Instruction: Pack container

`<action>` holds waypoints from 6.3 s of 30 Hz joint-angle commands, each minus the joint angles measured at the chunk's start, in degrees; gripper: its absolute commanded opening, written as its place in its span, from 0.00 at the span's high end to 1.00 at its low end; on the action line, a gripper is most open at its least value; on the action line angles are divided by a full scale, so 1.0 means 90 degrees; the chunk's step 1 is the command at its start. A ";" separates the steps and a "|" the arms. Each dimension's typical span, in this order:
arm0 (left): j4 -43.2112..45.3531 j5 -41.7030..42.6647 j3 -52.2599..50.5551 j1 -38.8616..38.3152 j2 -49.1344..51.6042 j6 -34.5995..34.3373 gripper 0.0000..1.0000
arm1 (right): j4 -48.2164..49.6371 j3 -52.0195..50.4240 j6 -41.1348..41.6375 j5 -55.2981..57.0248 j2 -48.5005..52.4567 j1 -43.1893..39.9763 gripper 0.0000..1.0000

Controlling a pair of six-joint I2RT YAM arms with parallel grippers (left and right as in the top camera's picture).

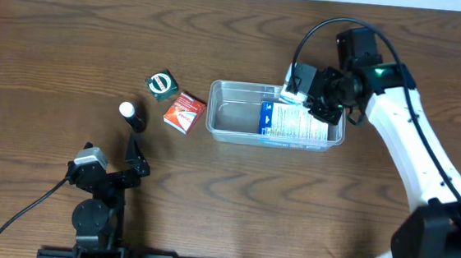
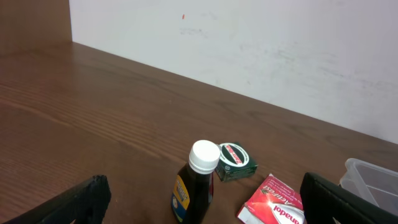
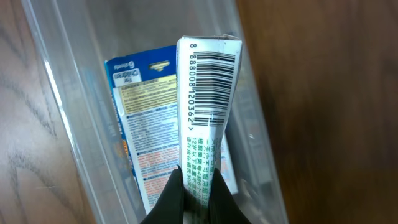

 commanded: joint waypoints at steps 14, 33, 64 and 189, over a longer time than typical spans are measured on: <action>-0.0243 -0.0051 -0.0134 0.0039 -0.0032 0.0080 0.02 | -0.0032 0.0029 -0.1518 -0.0136 0.1018 0.0034 0.99; -0.0243 -0.0051 -0.0134 0.0039 -0.0032 0.0080 0.02 | 0.0544 0.0029 -0.1528 -0.0090 0.1523 -0.0384 0.99; -0.0243 -0.0051 -0.0134 0.0039 -0.0032 0.0080 0.02 | 0.0804 0.0032 -0.1149 -0.0648 0.0410 -0.0408 0.36; -0.3915 0.1440 0.7783 -0.1416 1.2233 0.3084 0.02 | 0.1940 0.0032 0.5241 0.2363 -0.0743 -0.3793 0.01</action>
